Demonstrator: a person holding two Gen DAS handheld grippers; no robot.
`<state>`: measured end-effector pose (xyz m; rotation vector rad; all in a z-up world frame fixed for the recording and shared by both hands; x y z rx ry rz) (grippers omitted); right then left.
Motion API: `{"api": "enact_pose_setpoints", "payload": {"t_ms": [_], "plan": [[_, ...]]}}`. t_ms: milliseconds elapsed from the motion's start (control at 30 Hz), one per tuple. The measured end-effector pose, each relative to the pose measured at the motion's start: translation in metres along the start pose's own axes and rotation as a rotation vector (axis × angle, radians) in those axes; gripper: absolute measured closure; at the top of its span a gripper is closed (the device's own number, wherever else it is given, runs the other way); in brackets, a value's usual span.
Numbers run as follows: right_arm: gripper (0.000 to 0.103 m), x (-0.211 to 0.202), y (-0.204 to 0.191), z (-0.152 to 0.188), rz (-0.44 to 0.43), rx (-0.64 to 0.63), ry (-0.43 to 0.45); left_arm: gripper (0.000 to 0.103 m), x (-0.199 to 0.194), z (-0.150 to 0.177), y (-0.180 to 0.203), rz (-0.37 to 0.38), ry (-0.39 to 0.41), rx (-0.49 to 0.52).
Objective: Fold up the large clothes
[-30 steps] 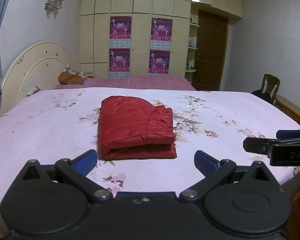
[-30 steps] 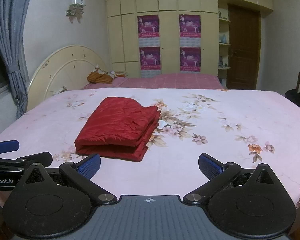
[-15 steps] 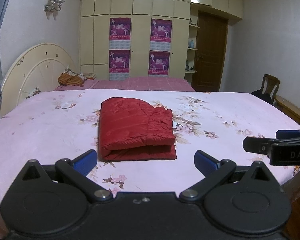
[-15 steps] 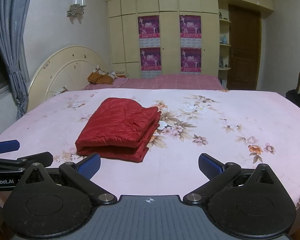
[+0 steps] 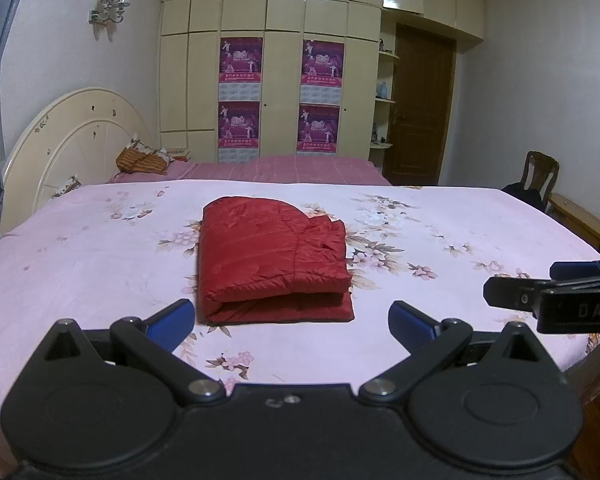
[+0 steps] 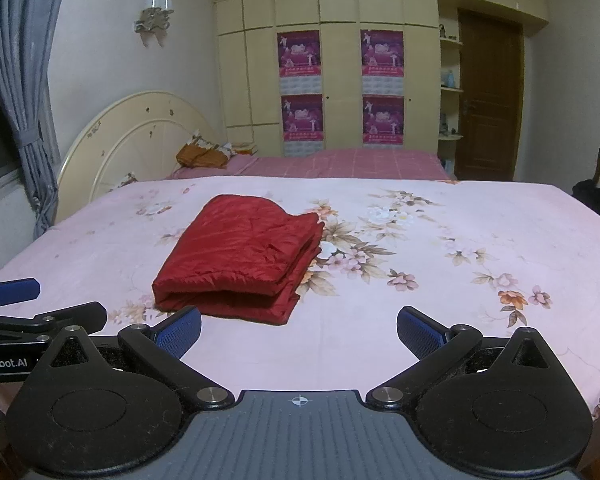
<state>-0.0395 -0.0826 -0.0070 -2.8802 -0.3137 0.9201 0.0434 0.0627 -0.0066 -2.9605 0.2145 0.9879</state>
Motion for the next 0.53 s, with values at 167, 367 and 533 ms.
{"api": "enact_pose_setpoints", "payload": {"t_ms": [167, 367, 533], "plan": [[0.000, 0.0006, -0.0004, 0.0001, -0.001, -0.001, 0.000, 0.000, 0.0006, -0.0005, -0.0026, -0.006, -0.003, 0.011], [0.000, 0.0038, 0.0002, -0.0006, -0.005, -0.002, -0.003, 0.001, -0.0005, -0.0011, -0.0031, -0.003, 0.006, 0.004], [0.000, 0.0055, 0.0014, 0.0006, -0.012, -0.004, -0.009, 0.001, 0.0002, -0.0003, -0.0026, -0.009, -0.002, 0.000]]}}
Point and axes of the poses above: each gripper's, at about its wrist camera, not at the fingertips, and x roughly the way its jaws point, y to its right, z to its underside, the point moved 7 cm from there along x, roughly the way its jaws point, and after that the axes turned 8 degrees about -y, right-handed, at the moved point
